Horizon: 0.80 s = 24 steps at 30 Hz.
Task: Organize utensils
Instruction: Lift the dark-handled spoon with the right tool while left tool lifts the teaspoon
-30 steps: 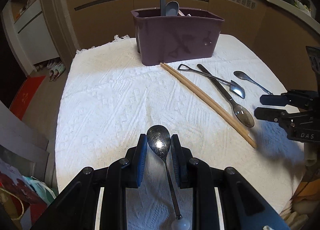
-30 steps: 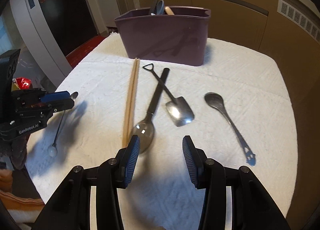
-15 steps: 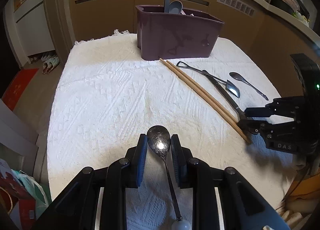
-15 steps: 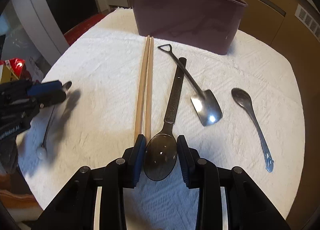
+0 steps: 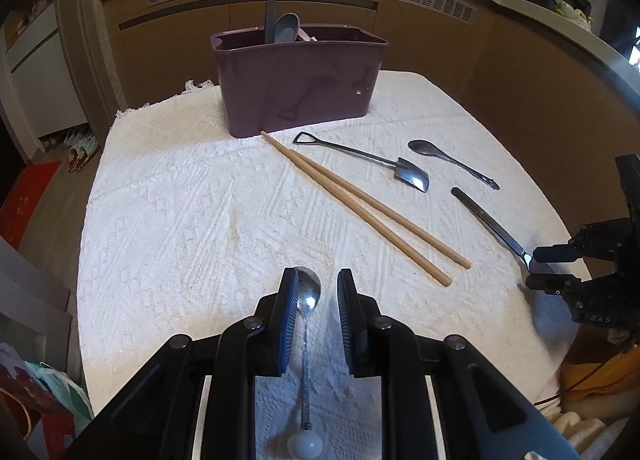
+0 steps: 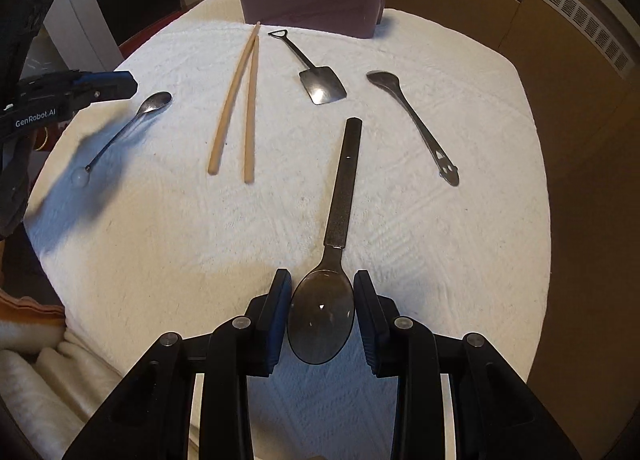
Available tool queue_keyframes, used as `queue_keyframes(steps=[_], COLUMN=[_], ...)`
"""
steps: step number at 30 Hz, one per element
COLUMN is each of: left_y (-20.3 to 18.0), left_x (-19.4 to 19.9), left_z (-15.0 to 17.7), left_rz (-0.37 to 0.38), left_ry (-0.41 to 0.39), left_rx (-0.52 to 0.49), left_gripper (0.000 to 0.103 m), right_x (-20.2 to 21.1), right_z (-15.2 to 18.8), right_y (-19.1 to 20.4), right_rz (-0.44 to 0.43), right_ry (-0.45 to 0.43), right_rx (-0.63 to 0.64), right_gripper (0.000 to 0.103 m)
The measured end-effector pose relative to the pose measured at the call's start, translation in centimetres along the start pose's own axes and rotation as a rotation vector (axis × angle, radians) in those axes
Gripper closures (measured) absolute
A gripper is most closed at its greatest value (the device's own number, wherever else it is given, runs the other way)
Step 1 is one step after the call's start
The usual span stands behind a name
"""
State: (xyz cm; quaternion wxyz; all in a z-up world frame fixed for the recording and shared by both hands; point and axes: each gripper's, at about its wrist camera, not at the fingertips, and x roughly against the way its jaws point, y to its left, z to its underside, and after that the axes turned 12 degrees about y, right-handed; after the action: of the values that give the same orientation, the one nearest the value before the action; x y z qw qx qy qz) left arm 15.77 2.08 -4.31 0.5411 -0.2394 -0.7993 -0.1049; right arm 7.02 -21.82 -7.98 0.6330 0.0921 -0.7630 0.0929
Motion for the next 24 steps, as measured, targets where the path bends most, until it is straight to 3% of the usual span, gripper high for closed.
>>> queue_keyframes(steps=[8,12,15,20,23,24], left_y=[-0.5,0.9,0.9,0.0,0.1,0.1], left_x=[-1.0,-0.8,-1.2,-3.6,-4.9,-5.2], left_z=[0.7,1.4,1.2,-0.7,-1.7,-1.8], left_rz=[-0.033,-0.045,-0.062,-0.078,-0.051,-0.042], left_ry=[0.075,0.098,0.115,0.166,0.196,0.2], left_rx=[-0.033,-0.007,-0.013,-0.054,-0.042,-0.041], left_gripper=[0.084,0.063,0.058,0.058,0.08,0.081], right_x=[0.9,-0.8,-1.9,-2.1,-2.0,-1.9], right_z=[-3.0,-4.6,-5.0,-5.0,-4.6,-4.4], right_y=[-1.7,-2.1,-1.9,-1.5,-1.9,-2.1], right_rz=[-0.001,-0.008,-0.022,-0.003,-0.005,-0.004], right_ry=[-0.085,-0.076,-0.07,-0.088,-0.091,-0.094], right_rx=[-0.067,-0.111,-0.118,-0.099,-0.107,-0.109], right_gripper=[0.069,0.069,0.069,0.069,0.07,0.07])
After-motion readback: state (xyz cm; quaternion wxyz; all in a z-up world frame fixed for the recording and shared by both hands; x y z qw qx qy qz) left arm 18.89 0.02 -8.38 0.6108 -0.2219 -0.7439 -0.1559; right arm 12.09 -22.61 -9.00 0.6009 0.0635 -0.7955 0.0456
